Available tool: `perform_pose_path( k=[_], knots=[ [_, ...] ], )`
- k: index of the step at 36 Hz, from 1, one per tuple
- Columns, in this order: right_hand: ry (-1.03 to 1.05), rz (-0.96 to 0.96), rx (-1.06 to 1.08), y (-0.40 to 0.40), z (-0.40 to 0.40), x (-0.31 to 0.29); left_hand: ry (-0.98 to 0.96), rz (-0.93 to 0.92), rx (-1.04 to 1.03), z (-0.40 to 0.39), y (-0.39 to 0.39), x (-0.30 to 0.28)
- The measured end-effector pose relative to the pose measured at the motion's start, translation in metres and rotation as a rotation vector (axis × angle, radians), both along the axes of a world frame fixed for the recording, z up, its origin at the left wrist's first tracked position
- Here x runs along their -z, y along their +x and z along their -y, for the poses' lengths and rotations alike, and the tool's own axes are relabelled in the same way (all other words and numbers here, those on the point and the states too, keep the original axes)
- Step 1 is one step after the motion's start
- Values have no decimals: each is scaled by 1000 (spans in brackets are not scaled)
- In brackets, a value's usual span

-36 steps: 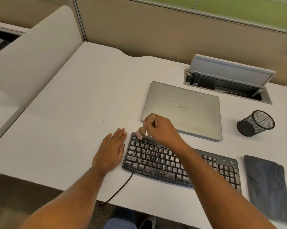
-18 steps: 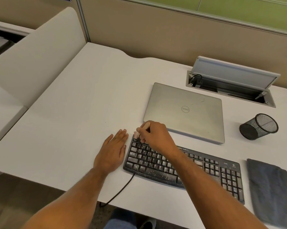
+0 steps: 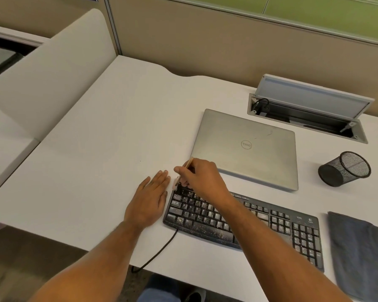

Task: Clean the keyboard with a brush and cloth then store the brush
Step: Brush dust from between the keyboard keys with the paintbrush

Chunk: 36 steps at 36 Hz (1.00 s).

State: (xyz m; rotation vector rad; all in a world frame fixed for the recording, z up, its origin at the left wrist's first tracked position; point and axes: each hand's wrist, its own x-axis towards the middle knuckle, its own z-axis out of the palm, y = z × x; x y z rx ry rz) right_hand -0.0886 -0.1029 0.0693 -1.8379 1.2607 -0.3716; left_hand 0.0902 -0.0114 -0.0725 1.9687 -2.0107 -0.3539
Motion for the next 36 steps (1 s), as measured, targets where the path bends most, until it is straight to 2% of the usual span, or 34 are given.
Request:
perform_pose_path(
  k=[3,5,10,16,22,28,33,36],
  knots=[
    [-60,-40,49,1,2,4,-2,-3,-3,0,-1,-1],
    [-95,-94,6,2,1,4,-6,-7,-2,0,0,-1],
    [-18,-88,-93,4,0,4,-18,-11,6,-1,1,1],
    [-168,-137,2,2,4,4,-13,-5,-6,0,0,1],
    [16,-76,-105,5,4,4,-13,-9,-1,0,0,0],
    [-187,-127,17,3,3,5,7,-14,-9,1,-1,-1],
    [-76,-149,-181,6,-3,3,-10,-27,2,-1,0,-2],
    [16,-105,-207,7,-5,5,-9,-29,9,-1,0,-1]
  ],
)
